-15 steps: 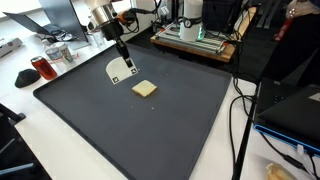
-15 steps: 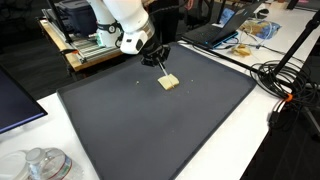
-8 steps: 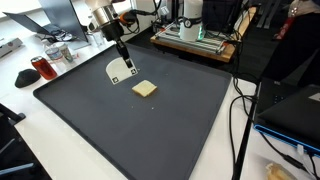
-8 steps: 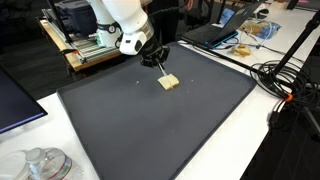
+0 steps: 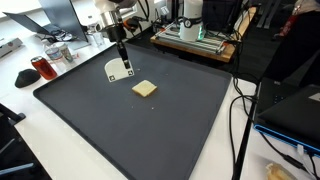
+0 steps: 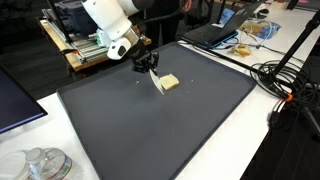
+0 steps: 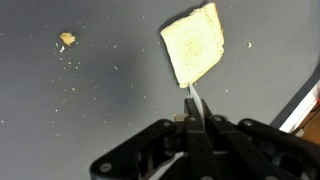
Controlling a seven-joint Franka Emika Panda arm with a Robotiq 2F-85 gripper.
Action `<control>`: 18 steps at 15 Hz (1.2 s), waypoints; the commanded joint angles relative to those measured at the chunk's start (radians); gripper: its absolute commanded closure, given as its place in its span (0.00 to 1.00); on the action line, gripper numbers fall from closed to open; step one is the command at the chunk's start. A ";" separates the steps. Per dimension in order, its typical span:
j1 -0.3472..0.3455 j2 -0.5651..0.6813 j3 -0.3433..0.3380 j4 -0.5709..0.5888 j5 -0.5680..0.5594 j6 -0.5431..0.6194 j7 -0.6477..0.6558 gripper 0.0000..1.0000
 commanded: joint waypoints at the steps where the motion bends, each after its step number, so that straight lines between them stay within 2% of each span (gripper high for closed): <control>1: 0.007 -0.084 0.015 -0.108 0.163 0.093 -0.155 0.99; 7: 0.024 -0.164 0.078 -0.218 0.384 0.233 -0.358 0.99; 9: 0.043 -0.184 0.106 -0.245 0.447 0.310 -0.422 0.99; 13: 0.087 -0.224 0.161 -0.272 0.558 0.392 -0.504 0.99; 16: 0.133 -0.242 0.203 -0.283 0.577 0.459 -0.499 0.99; 18: 0.166 -0.242 0.230 -0.286 0.551 0.505 -0.470 0.99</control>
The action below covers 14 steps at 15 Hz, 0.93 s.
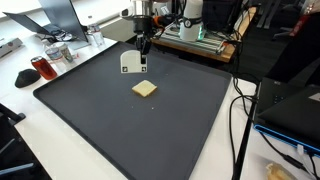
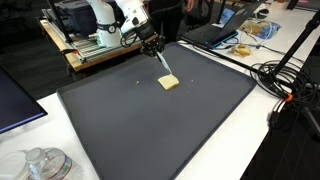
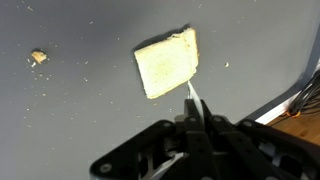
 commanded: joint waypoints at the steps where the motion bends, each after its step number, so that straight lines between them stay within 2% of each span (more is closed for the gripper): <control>1: 0.054 -0.036 0.047 -0.032 0.006 0.086 0.010 0.99; 4: 0.104 -0.015 0.083 -0.038 -0.046 0.178 0.062 0.99; 8: 0.160 0.017 0.103 -0.055 -0.151 0.245 0.157 0.99; 11: 0.193 0.040 0.080 -0.071 -0.277 0.258 0.244 0.99; 14: 0.225 0.054 0.020 -0.090 -0.439 0.232 0.344 0.99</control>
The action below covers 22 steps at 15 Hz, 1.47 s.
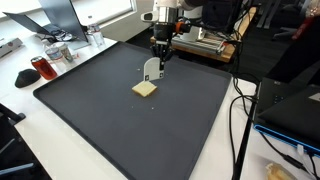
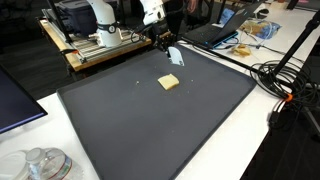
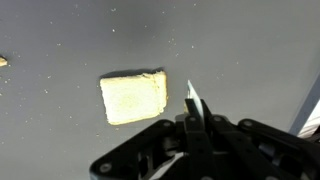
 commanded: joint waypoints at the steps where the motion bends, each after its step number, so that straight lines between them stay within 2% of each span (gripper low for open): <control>1: 0.060 0.006 -0.096 -0.035 -0.202 -0.019 0.137 0.99; 4: 0.034 -0.007 -0.143 -0.053 -0.464 -0.060 0.302 0.99; 5: 0.121 -0.021 -0.250 -0.049 -0.508 -0.097 0.327 0.99; 8: 0.196 -0.047 -0.416 -0.012 -0.770 -0.221 0.500 0.99; 10: 0.233 -0.068 -0.502 0.042 -0.940 -0.341 0.624 0.99; 12: 0.240 -0.096 -0.532 0.102 -1.109 -0.467 0.764 0.99; 13: 0.138 -0.108 -0.433 0.132 -1.192 -0.526 0.829 0.99; 15: 0.111 -0.131 -0.382 0.181 -1.238 -0.635 0.885 0.99; 18: 0.073 -0.144 -0.310 0.225 -1.220 -0.744 0.895 0.99; 22: 0.042 -0.118 -0.264 0.221 -1.194 -0.742 0.885 0.99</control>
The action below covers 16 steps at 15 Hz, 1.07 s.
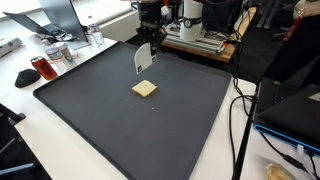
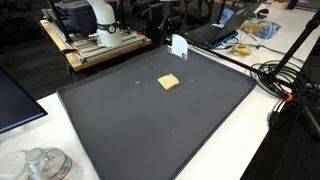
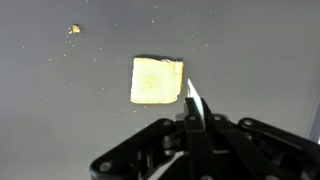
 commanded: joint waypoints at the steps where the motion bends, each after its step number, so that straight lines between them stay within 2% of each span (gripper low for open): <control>1: -0.043 0.023 0.040 -0.015 -0.020 0.025 0.029 0.99; 4: -0.055 0.056 0.052 -0.032 0.020 0.100 -0.015 0.99; 5: -0.055 0.042 0.053 -0.014 0.001 0.046 0.001 0.96; 10: -0.057 0.066 0.056 -0.023 0.001 0.086 0.000 0.96; 11: -0.057 0.066 0.056 -0.023 0.001 0.087 0.000 0.99; 16: -0.041 0.143 0.076 0.007 -0.018 0.098 0.031 0.99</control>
